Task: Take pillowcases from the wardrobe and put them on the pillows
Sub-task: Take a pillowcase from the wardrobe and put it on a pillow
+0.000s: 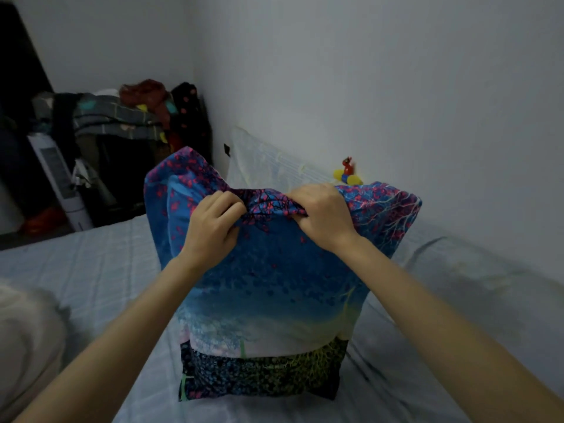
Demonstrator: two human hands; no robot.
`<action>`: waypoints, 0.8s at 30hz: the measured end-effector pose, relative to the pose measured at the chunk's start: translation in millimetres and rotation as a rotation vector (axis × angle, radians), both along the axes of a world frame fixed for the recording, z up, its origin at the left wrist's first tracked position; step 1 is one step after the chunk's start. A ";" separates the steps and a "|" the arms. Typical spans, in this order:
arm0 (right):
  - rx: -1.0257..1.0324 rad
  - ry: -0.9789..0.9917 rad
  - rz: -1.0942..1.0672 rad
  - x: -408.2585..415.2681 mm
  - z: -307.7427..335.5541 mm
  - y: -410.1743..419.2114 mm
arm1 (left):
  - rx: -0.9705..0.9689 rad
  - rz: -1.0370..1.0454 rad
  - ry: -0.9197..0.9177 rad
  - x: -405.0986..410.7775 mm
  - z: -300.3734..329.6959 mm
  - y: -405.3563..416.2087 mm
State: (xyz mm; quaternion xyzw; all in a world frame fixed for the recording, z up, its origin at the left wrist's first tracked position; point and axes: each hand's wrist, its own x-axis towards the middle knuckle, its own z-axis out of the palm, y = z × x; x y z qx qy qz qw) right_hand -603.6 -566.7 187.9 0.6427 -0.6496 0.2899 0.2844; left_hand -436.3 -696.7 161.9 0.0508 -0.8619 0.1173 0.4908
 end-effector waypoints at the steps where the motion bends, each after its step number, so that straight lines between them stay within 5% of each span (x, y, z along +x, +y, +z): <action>1: -0.005 0.013 0.011 -7.5 -0.2 -8.2 | 0.005 0.024 0.014 -6.5 -1.2 -4.9; 24: -0.231 0.112 0.241 -126.5 25.6 -217.5 | 0.062 0.324 0.244 -116.7 21.4 -163.4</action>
